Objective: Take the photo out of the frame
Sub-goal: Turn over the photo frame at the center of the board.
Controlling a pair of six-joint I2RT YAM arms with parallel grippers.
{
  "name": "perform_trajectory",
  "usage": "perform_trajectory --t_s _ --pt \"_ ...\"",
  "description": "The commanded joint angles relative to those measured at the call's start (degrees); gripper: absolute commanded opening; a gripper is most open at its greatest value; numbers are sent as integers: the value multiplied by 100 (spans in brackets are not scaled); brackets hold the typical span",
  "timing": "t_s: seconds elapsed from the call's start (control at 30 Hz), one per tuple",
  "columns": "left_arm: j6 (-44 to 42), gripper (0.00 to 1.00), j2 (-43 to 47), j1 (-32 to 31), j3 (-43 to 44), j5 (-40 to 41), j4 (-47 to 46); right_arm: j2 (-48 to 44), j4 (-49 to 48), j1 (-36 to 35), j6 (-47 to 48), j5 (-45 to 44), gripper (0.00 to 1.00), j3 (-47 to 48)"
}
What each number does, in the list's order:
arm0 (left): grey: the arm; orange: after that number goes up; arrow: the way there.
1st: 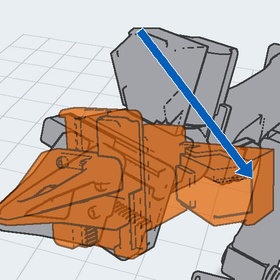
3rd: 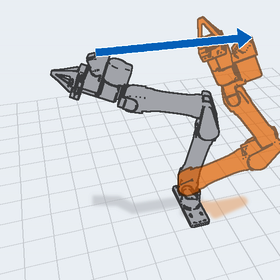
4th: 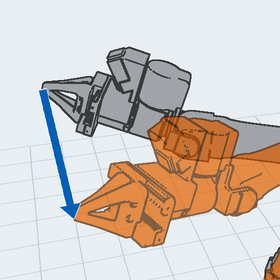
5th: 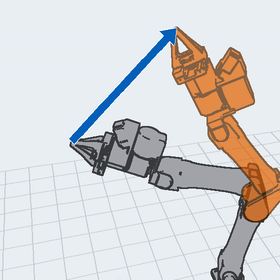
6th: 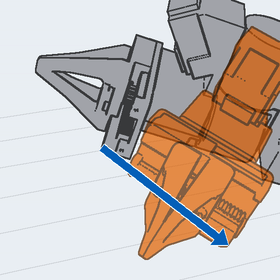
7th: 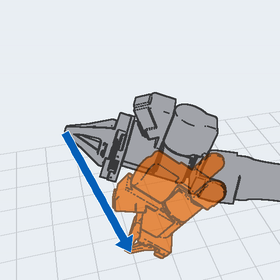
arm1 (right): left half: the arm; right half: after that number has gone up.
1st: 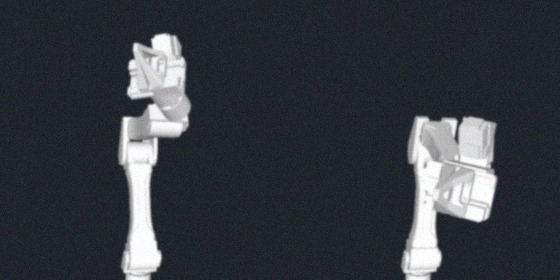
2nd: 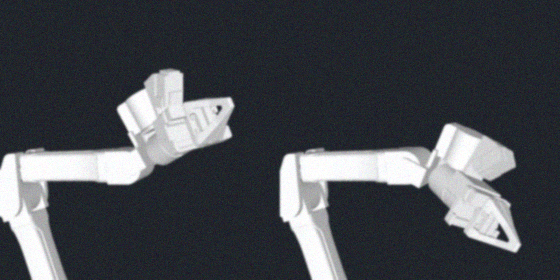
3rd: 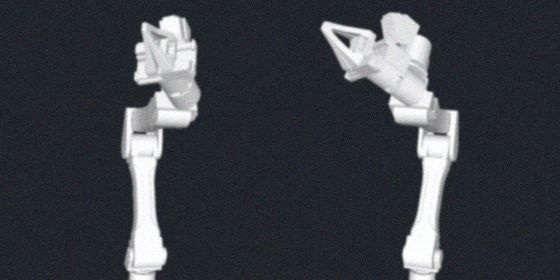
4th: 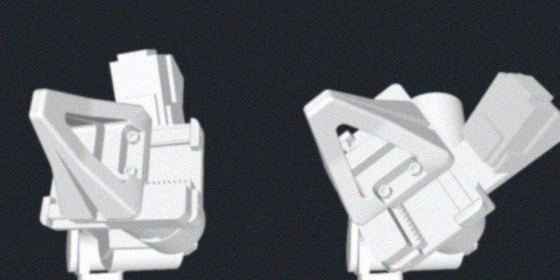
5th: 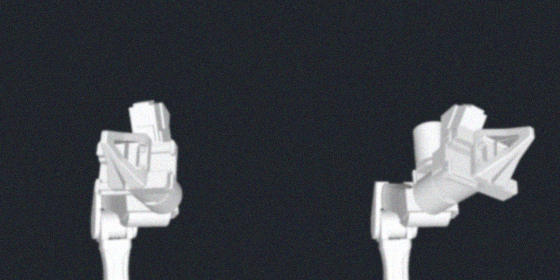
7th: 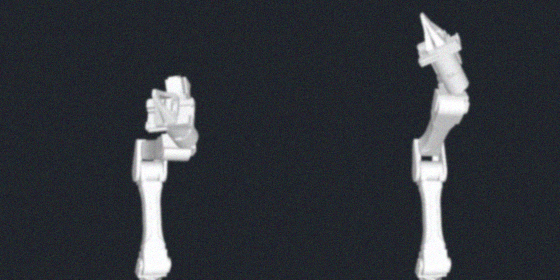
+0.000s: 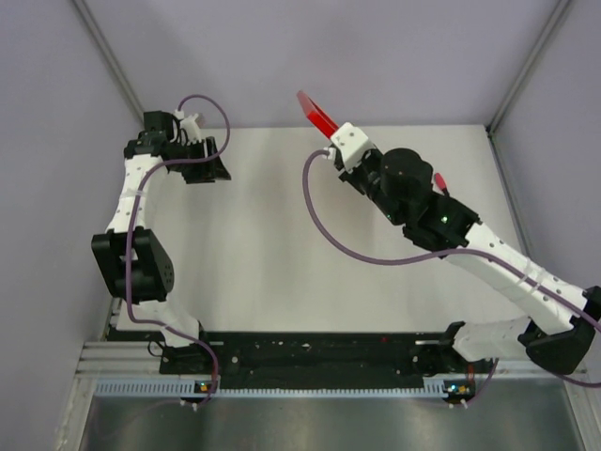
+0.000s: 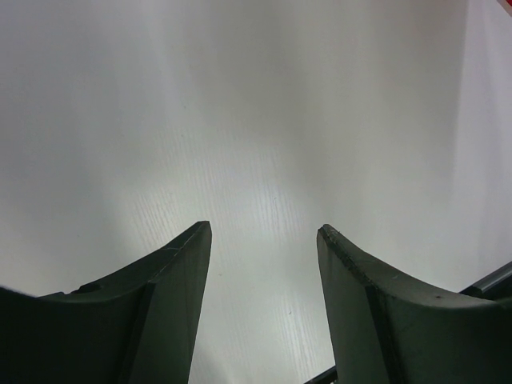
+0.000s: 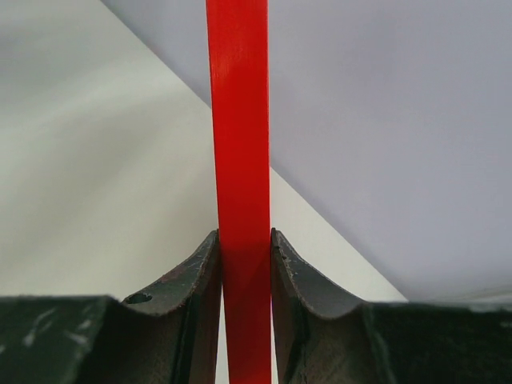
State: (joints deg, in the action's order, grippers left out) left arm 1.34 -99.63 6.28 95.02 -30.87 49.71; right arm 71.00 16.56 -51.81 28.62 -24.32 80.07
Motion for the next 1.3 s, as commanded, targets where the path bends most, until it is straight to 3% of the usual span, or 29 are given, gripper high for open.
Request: perform_trajectory --t_s 0.0,0.23,0.53,0.83,1.27 --pt "-82 61 111 13 -63 -217 -199 -113 -206 311 -515 418 0 544" --pt "-82 61 76 13 -124 -296 -287 36 172 1129 -1200 1174 0 1290" --pt "-82 61 5 13 -186 -393 -340 28 506 1410 -1859 1614 0 1862" --pt "-82 61 32 13 -274 -490 -366 124 726 2262 -3079 2561 0 2328" --pt "-231 62 -170 4 -344 -937 -410 335 375 4310 -5014 4908 0 1600"
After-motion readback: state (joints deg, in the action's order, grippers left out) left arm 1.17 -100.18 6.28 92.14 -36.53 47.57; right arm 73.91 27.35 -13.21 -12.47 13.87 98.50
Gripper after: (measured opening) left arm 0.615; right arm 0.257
